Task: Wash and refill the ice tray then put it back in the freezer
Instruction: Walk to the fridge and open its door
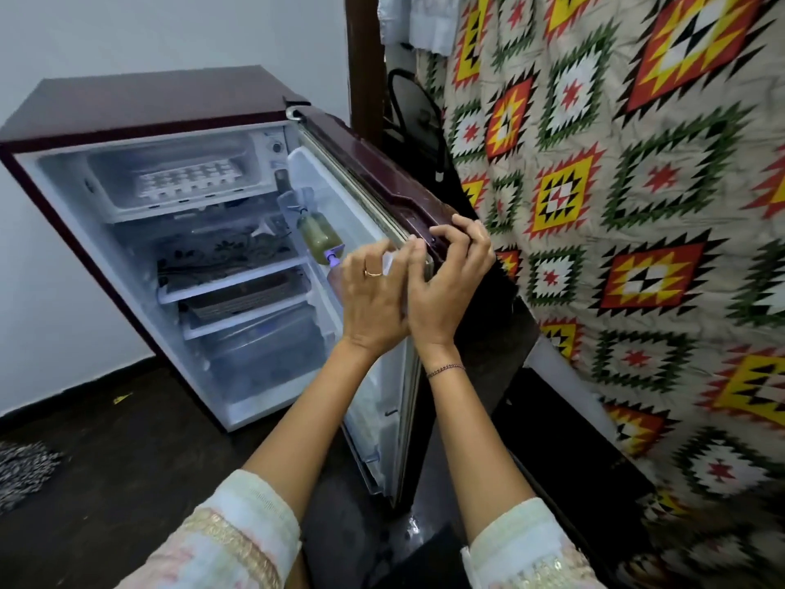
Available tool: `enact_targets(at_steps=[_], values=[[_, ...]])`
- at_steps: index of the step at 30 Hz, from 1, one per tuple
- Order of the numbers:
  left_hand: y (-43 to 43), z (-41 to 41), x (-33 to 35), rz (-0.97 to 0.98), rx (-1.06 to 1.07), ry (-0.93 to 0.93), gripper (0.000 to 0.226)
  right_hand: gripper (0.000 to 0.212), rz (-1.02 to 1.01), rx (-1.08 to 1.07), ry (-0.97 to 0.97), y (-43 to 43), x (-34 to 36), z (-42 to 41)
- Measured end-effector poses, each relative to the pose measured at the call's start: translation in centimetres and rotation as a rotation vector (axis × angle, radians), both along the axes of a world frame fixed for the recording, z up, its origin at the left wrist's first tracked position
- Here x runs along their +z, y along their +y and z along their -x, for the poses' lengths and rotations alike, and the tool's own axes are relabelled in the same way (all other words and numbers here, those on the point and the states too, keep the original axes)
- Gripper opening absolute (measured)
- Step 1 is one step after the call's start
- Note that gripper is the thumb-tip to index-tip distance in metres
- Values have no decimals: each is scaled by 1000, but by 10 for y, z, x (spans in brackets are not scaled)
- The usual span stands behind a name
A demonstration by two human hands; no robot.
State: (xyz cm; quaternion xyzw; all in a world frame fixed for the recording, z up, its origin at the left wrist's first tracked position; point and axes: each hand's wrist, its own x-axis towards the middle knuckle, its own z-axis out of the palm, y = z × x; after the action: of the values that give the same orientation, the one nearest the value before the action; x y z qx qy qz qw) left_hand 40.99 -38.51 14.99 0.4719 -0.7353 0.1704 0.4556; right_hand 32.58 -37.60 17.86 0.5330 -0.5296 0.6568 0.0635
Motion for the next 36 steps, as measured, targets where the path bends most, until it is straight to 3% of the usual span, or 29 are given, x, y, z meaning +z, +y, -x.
enact_targets(at_steps=[4, 8, 31, 36], values=[[-28, 29, 14, -23, -302, -30, 44, 17, 3, 39, -14, -17, 0, 35], [-50, 59, 11, -94, -412, 8, 49, 20, -15, 78, -8, -36, -1, 71], [-130, 175, 9, -169, -269, -57, 63, 29, -82, 97, 23, -135, 0, 189], [-131, 171, 11, -194, -295, -70, 54, 28, -71, 82, 27, -139, -2, 192]])
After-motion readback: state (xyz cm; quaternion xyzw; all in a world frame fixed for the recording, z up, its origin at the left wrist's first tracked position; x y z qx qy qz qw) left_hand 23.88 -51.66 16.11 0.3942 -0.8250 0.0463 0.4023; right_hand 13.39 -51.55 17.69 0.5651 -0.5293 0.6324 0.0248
